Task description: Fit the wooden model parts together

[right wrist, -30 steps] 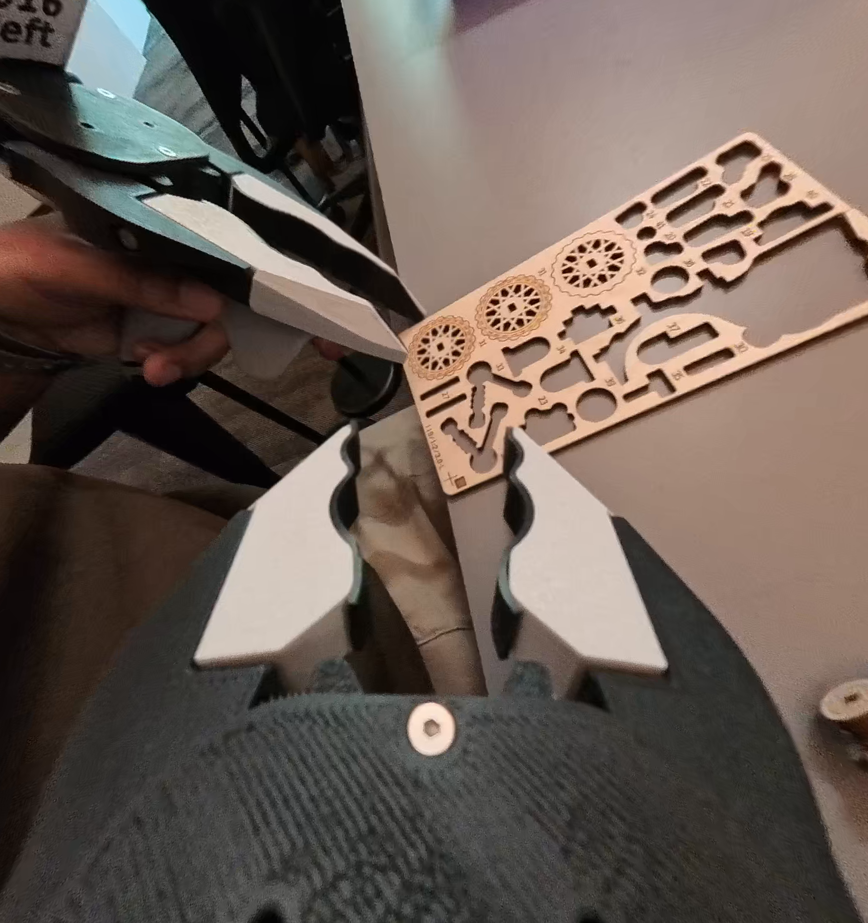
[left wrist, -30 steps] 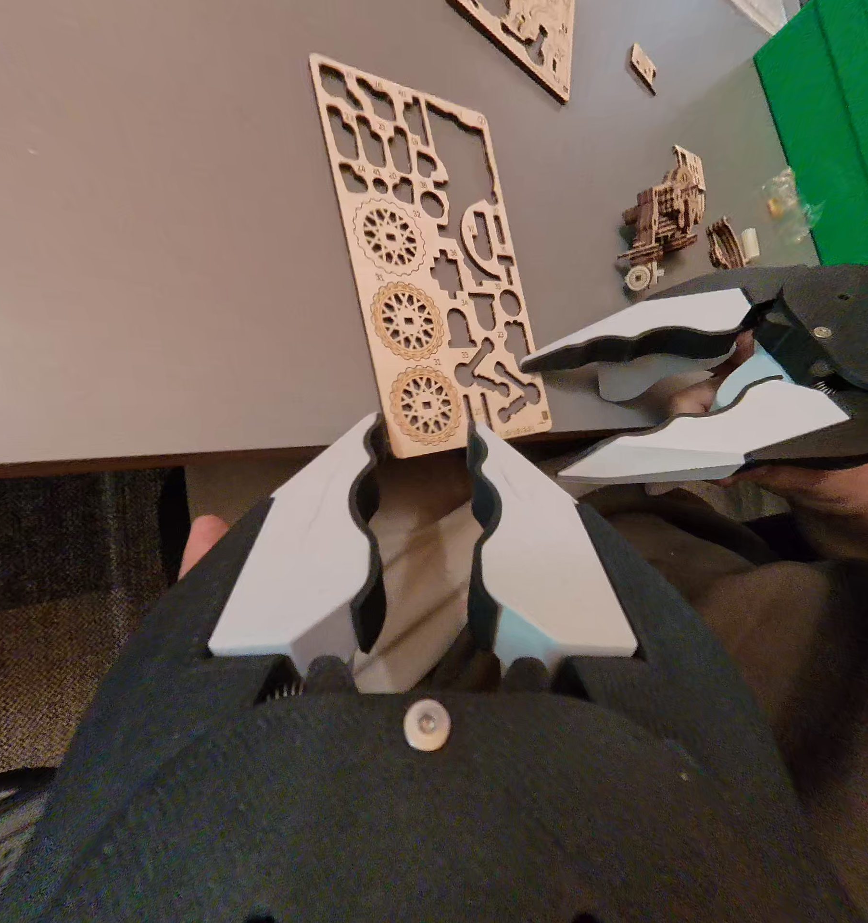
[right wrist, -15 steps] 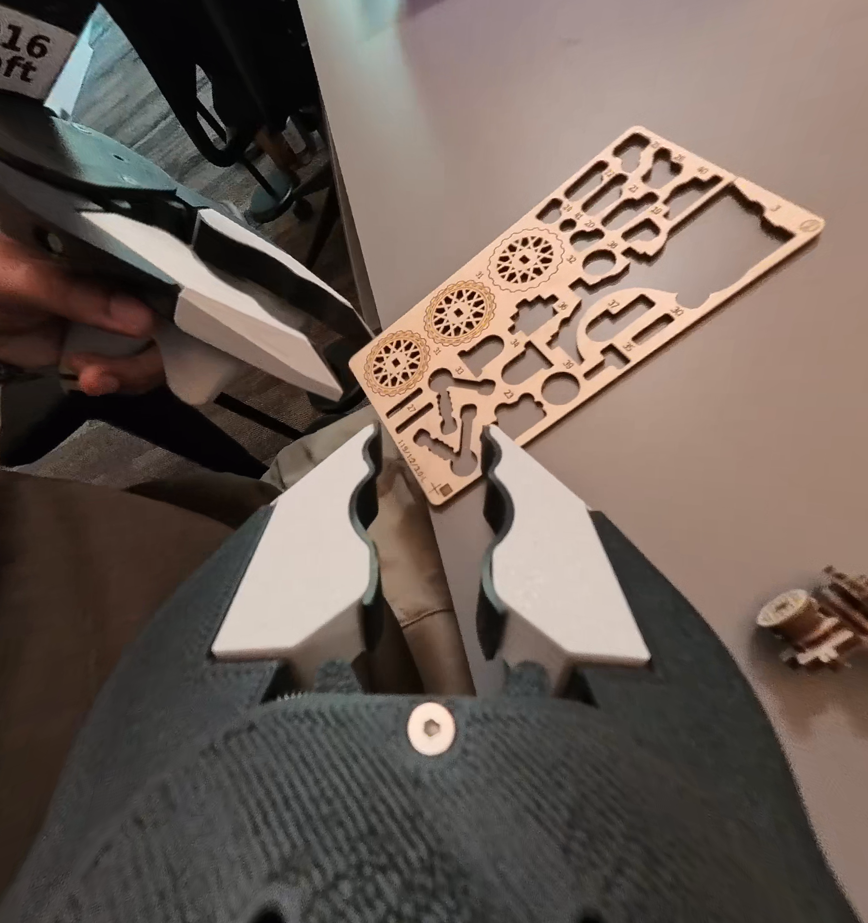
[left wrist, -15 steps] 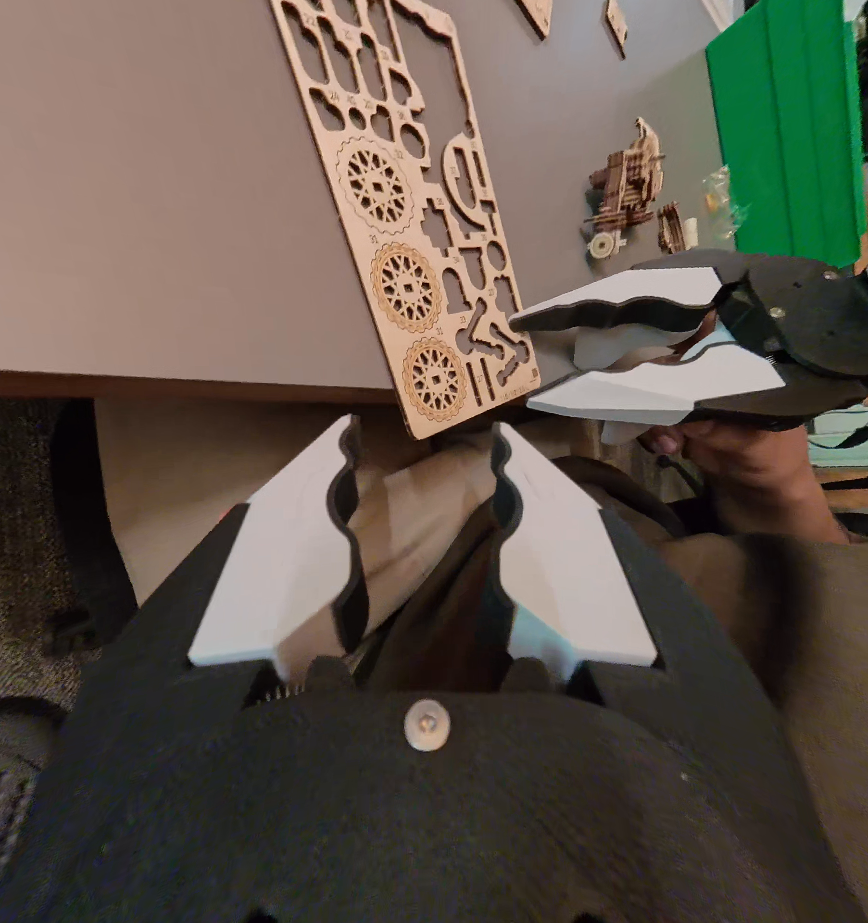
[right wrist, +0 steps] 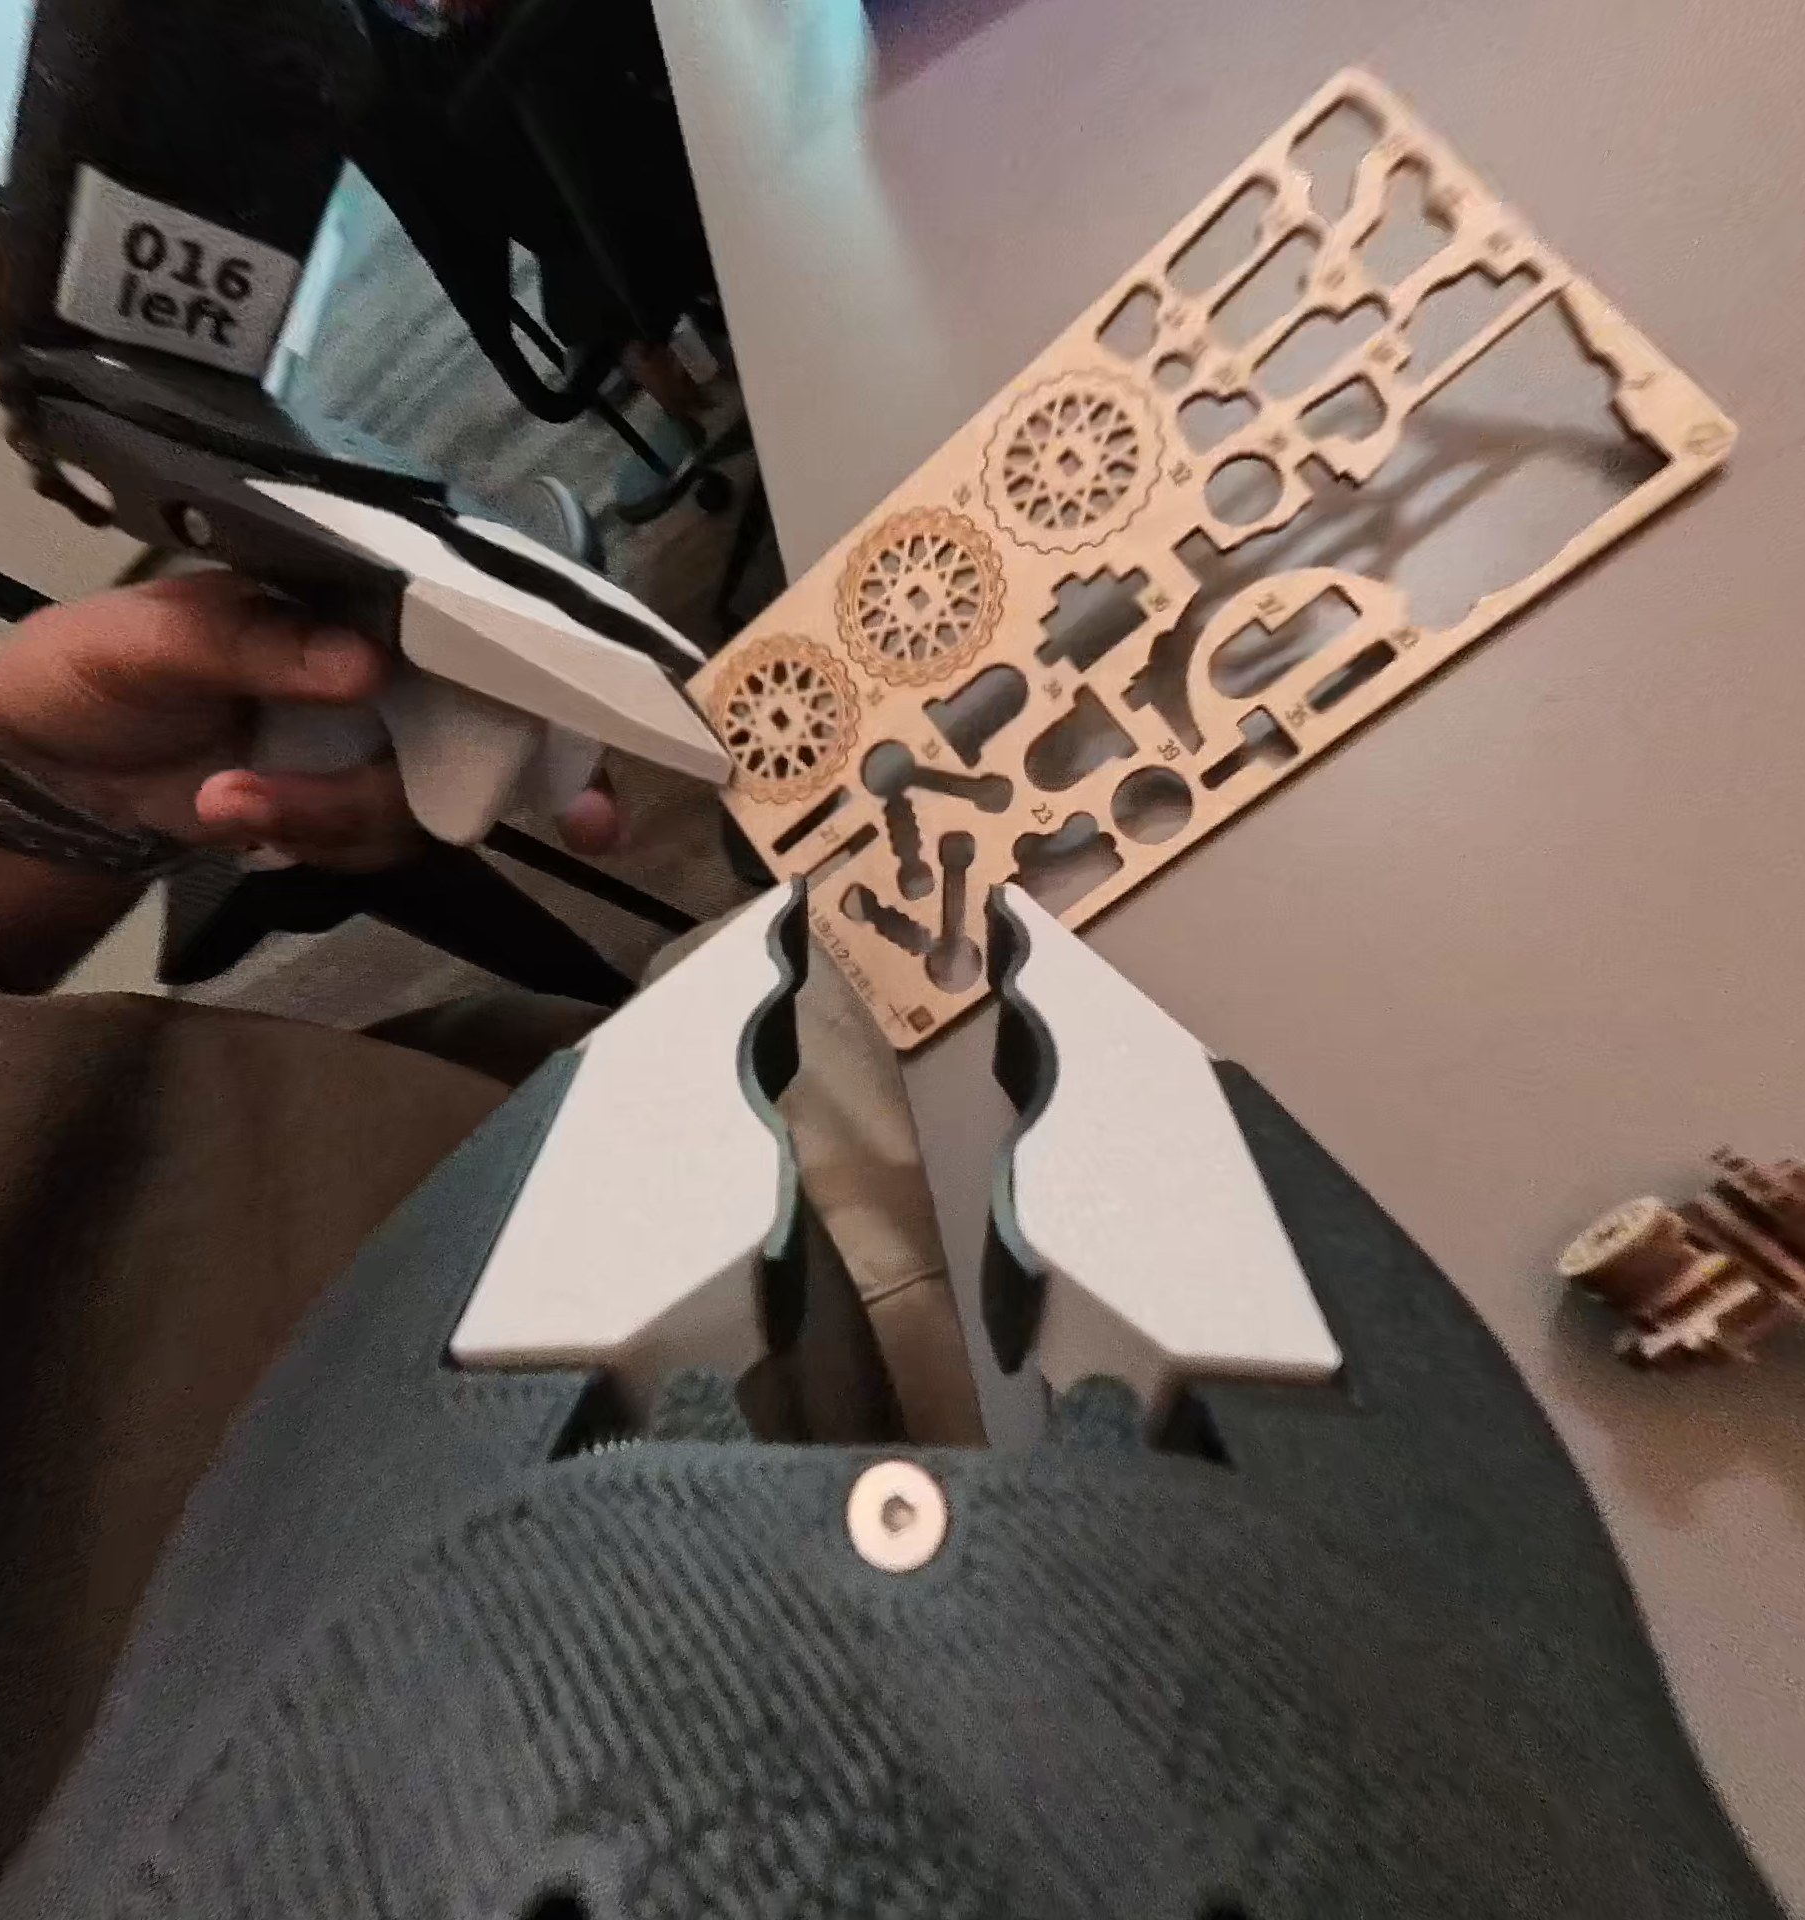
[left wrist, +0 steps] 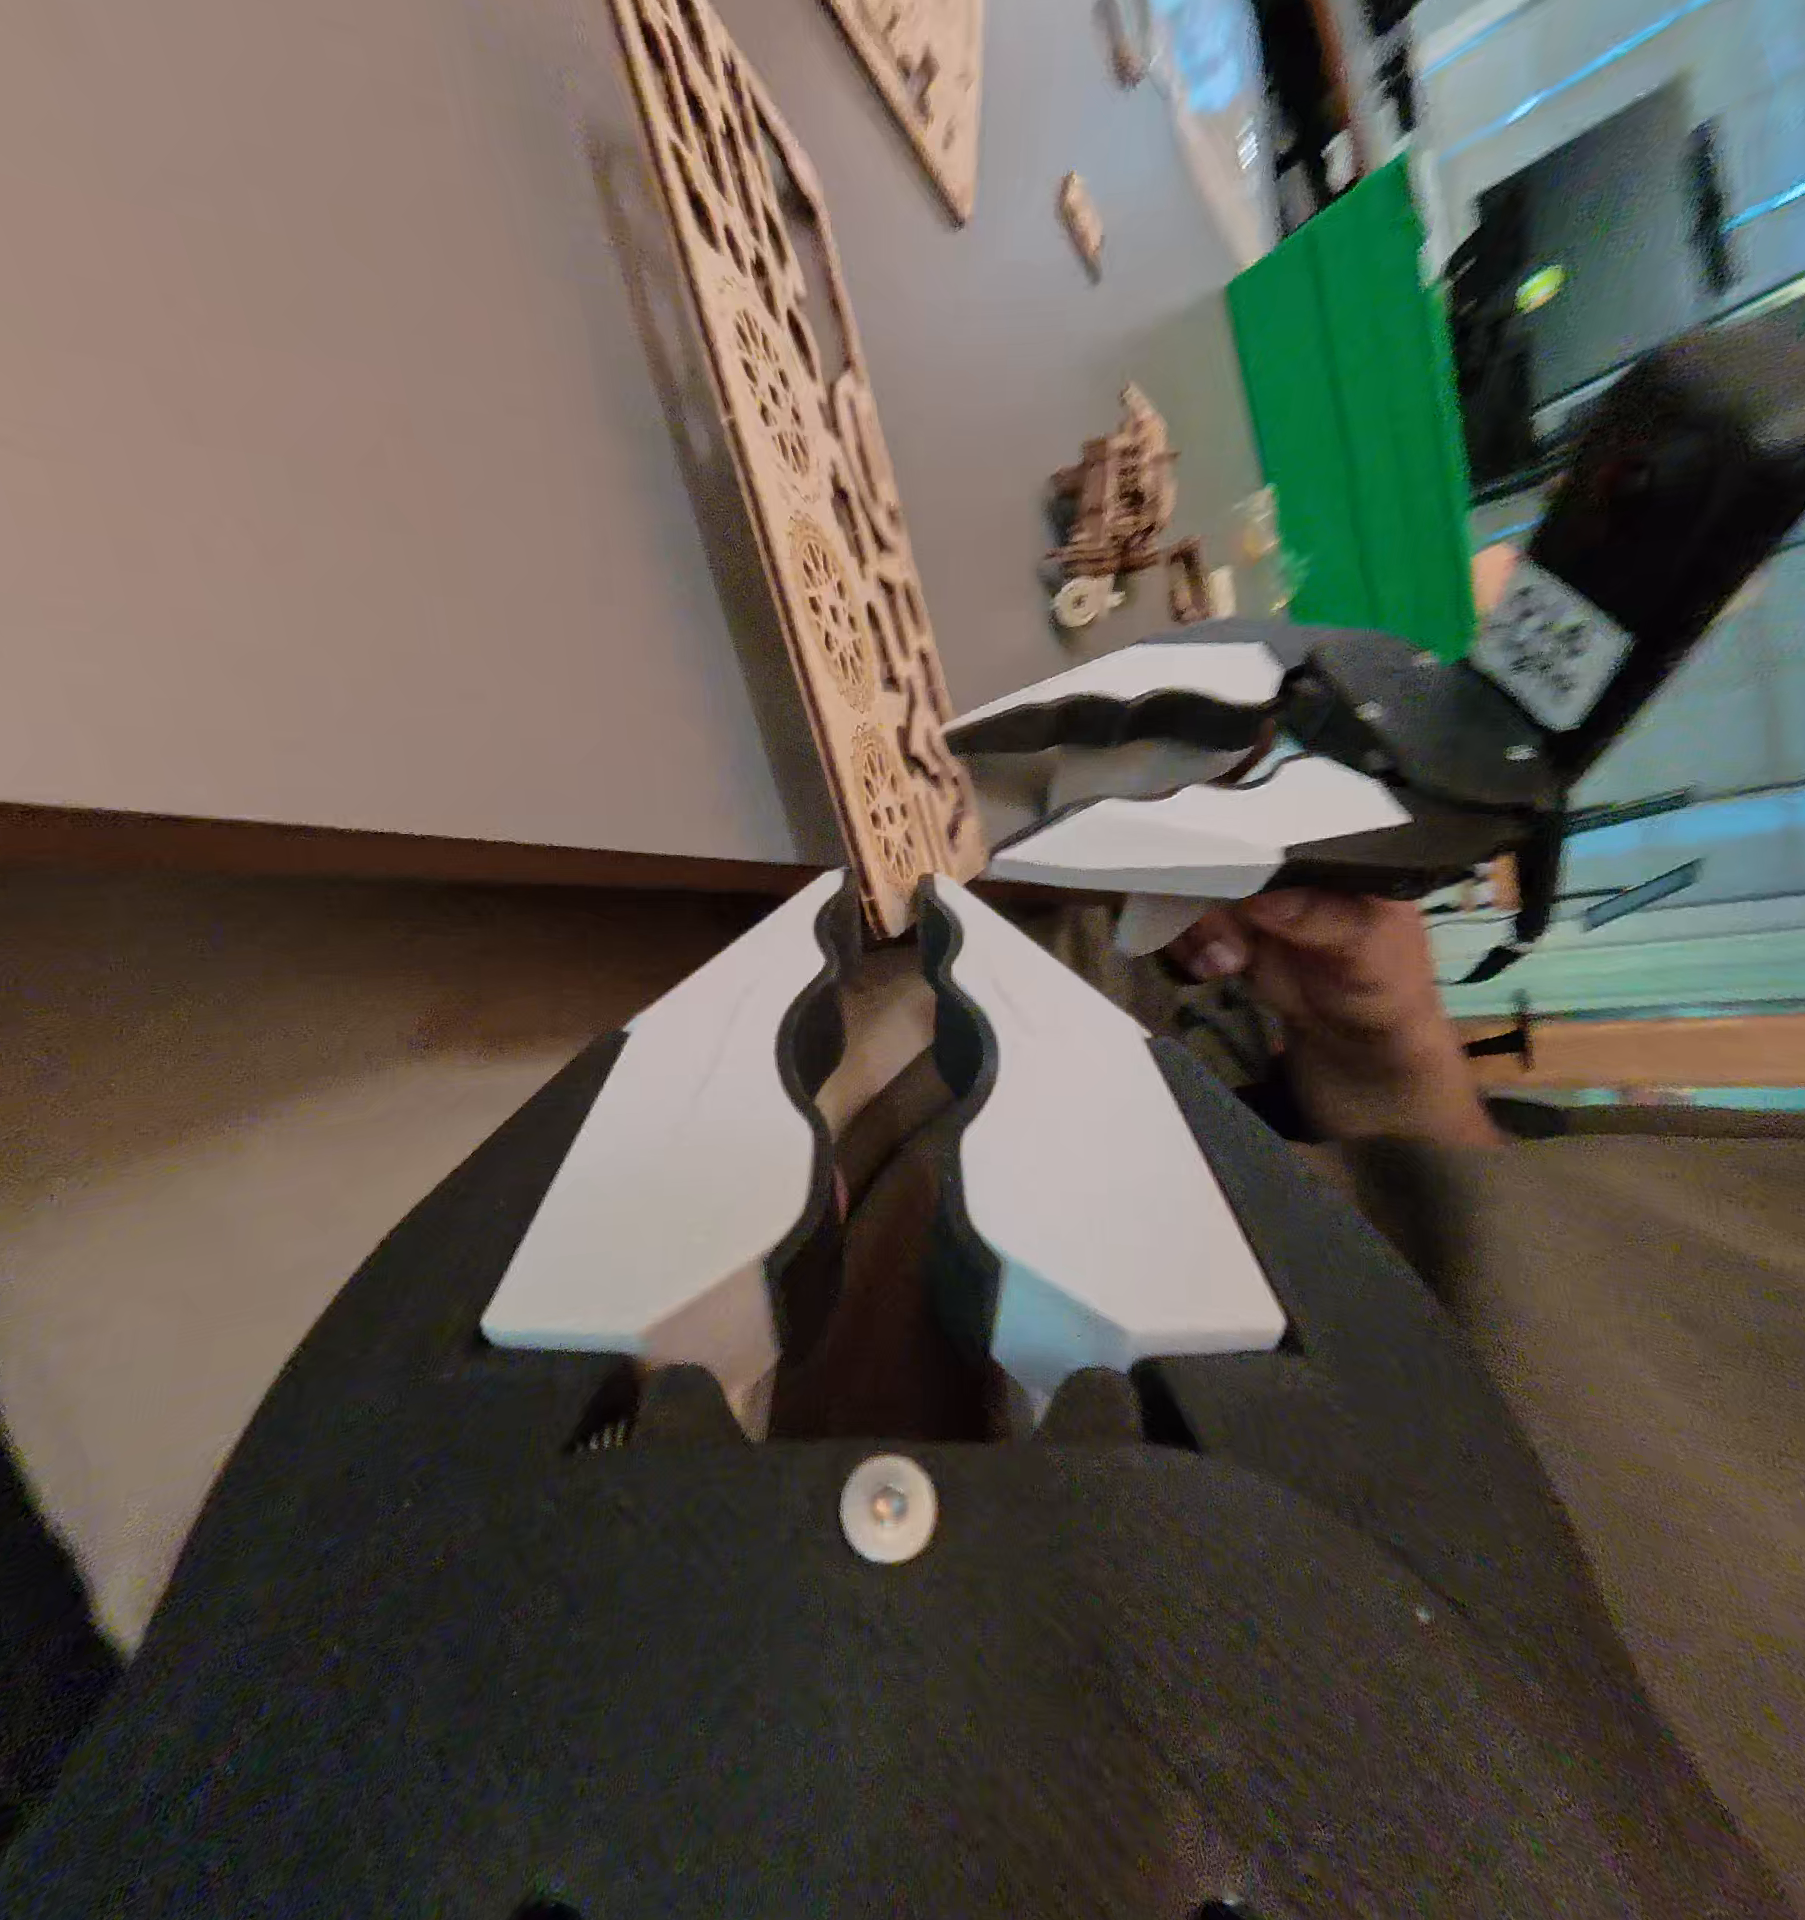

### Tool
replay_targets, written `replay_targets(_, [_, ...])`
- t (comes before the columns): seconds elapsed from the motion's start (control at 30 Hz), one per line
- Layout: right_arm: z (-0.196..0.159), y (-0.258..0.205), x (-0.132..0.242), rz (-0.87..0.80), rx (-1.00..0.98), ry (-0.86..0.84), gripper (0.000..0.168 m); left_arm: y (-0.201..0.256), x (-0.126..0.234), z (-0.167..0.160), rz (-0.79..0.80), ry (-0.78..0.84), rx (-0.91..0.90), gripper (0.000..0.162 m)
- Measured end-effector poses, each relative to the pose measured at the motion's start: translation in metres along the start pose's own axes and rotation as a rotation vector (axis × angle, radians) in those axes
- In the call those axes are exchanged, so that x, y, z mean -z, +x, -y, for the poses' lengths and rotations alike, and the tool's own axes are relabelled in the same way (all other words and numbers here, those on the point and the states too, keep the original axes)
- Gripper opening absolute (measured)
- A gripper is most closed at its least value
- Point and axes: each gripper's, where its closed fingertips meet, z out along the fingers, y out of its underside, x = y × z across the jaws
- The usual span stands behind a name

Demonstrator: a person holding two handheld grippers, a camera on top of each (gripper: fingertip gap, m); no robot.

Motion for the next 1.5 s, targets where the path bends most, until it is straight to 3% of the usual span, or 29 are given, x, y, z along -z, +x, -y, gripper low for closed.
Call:
replay_targets(0.1, [0.011,-0.005,0.004,0.060,-0.035,0.062,0.037,0.015,0.009,0.017,-0.102,0.106,0.049,0.001])
replay_targets(0.27, [0.043,0.001,0.025,0.075,-0.066,0.250,0.042,0.028,0.014,0.041,-0.155,0.220,-0.046,0.001])
replay_targets(0.43, [0.081,0.033,0.075,-0.076,-0.079,0.518,0.063,0.058,0.010,0.072,-0.269,0.327,-0.121,0.001])
replay_targets(0.53, [0.094,0.030,0.099,0.025,-0.122,0.603,0.065,0.085,-0.006,0.076,-0.366,0.293,-0.209,0.001])
replay_targets(0.63, [0.095,0.030,0.111,0.101,-0.165,0.622,0.047,0.108,-0.030,0.076,-0.448,0.255,-0.290,0.001])
replay_targets(0.73, [0.095,0.042,0.136,0.083,-0.177,0.681,0.006,0.113,-0.056,0.080,-0.457,0.211,-0.385,0.005])
replay_targets(0.8, [0.093,0.046,0.147,0.080,-0.193,0.686,0.001,0.109,-0.073,0.083,-0.431,0.152,-0.437,0.016])
replay_targets(0.9, [0.084,0.049,0.148,0.037,-0.160,0.647,0.001,0.114,-0.081,0.094,-0.468,0.153,-0.486,0.035])
replay_targets(1.0, [0.077,0.046,0.139,0.060,-0.198,0.640,0.001,0.116,-0.084,0.105,-0.496,0.182,-0.489,0.038])
replay_targets(1.13, [0.065,0.047,0.123,0.087,-0.293,0.618,0.001,0.110,-0.092,0.094,-0.507,0.130,-0.468,0.035])
replay_targets(1.27, [0.057,0.053,0.115,0.046,-0.334,0.596,0.002,0.099,-0.100,0.090,-0.471,0.082,-0.442,0.016])
replay_targets(1.5, [0.052,0.059,0.108,-0.057,-0.297,0.553,0.002,0.091,-0.108,0.089,-0.414,0.048,-0.426,0.017])
